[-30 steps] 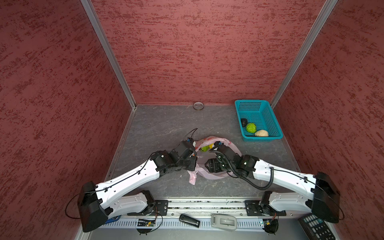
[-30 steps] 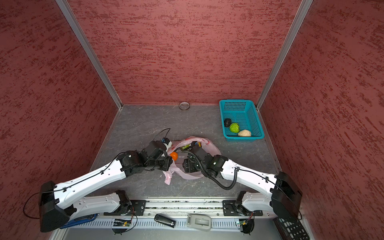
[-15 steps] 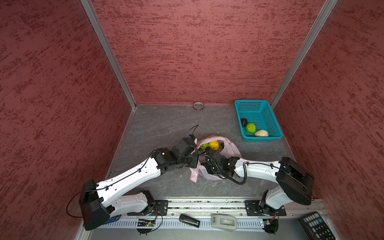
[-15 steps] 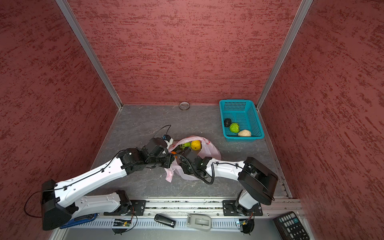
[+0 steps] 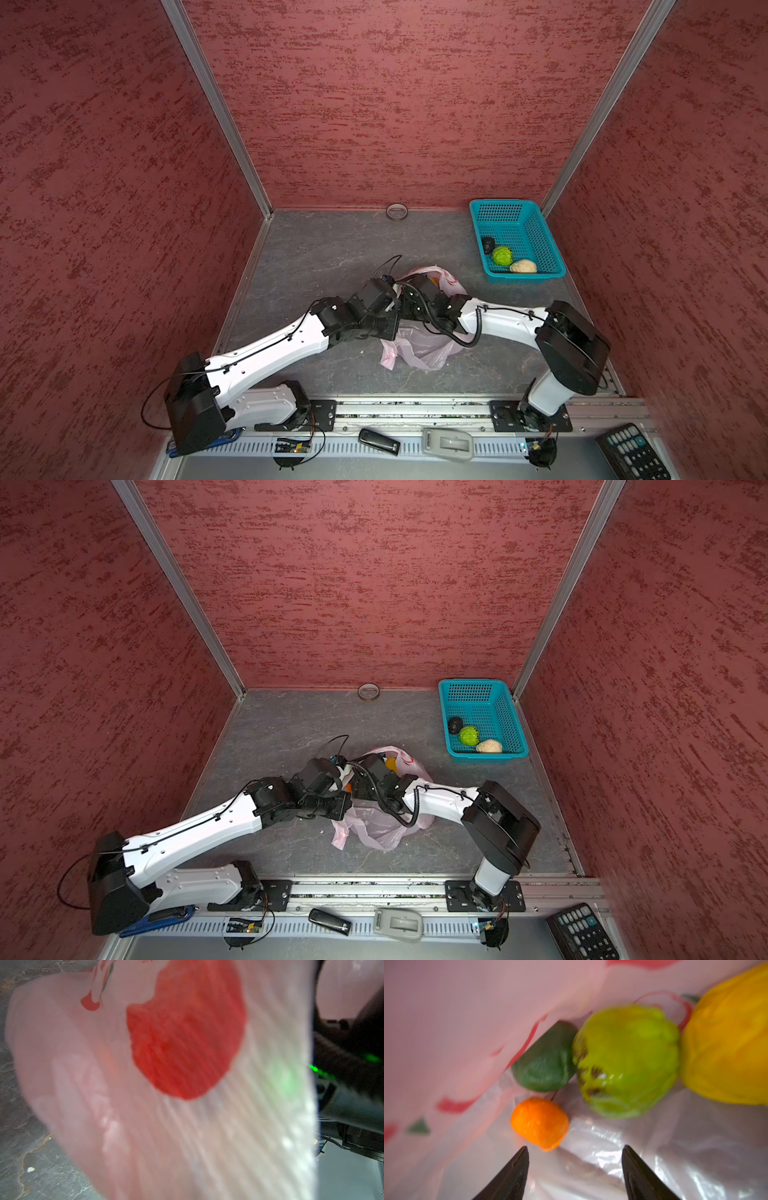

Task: Untie the knot of the plastic bag and take out the fruit
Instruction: 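Lower the right gripper and close it on the green custard apple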

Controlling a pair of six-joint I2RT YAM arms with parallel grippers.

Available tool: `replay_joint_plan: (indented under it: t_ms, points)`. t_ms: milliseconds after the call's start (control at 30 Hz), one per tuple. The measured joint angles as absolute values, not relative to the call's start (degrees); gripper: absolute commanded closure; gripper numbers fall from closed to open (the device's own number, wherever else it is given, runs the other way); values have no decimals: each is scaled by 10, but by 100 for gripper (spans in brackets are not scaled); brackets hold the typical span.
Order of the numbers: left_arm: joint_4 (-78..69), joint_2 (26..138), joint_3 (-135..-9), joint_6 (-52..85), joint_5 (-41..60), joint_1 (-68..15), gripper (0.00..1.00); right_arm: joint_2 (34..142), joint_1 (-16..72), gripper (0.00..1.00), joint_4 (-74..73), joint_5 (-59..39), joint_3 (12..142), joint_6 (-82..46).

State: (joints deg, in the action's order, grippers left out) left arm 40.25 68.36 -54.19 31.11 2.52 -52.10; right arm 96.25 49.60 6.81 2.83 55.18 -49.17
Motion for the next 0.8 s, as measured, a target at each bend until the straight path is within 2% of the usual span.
replay_joint_plan:
  t_ms: [400, 600, 800]
  points:
    - [382, 690, -544, 295, 25, -510, 100, 983, 470, 26, 67, 68, 559, -495]
    - [366, 716, -544, 281, 17, -504, 100, 1015, 467, 18, 51, 83, 570, -496]
    - [359, 716, -544, 271, 13, -498, 100, 1034, 462, 18, 36, 101, 590, -497]
